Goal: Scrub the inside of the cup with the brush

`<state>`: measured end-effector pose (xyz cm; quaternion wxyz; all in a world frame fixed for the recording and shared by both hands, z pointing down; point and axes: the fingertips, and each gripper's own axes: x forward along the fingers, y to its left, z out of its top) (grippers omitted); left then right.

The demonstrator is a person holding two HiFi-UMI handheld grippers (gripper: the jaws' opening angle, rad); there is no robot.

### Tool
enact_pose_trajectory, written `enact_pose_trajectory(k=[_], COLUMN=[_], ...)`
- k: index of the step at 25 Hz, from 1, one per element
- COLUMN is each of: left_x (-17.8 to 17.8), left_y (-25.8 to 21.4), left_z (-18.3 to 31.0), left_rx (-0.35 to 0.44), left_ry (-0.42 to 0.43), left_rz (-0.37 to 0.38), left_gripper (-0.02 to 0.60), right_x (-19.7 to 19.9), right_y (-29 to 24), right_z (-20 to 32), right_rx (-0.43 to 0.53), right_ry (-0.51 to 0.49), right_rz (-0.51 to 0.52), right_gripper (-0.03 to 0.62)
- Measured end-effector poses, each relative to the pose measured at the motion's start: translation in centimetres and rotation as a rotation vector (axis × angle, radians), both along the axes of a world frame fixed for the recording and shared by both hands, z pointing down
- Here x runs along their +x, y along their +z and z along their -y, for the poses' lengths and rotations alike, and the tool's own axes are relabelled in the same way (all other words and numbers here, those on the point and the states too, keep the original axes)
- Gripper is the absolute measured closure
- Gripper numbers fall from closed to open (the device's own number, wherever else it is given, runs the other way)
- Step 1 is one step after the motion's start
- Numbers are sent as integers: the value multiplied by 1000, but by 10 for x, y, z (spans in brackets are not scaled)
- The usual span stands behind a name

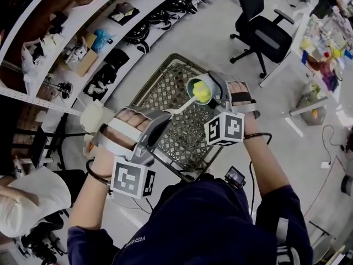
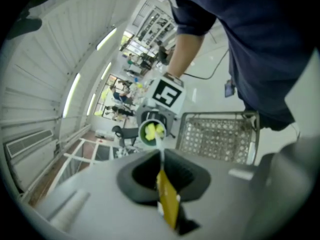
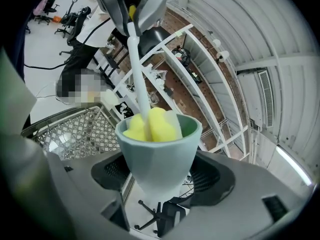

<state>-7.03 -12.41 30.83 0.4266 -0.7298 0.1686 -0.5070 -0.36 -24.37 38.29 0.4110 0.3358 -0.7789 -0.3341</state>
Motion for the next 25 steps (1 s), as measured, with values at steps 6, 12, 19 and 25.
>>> enact_pose_trajectory(k=[6, 12, 19, 25], left_x=[-5, -14, 0, -15], left_y=[-5, 8, -2, 1], left_z=[16, 13, 0, 16], left_rx=[-1, -34, -32, -29], left_ry=[-43, -63, -12, -78], left_rz=[-10, 27, -18, 20], left_gripper=[560, 561, 561, 561], right_x=[0, -5, -4, -9], right_y=[8, -2, 6, 4], right_z=[-7, -10, -8, -15], right_rx=[-19, 3, -13, -4], right_ry=[-17, -31, -23, -38], right_rz=[0, 11, 17, 11], right_gripper=[246, 244, 244, 245])
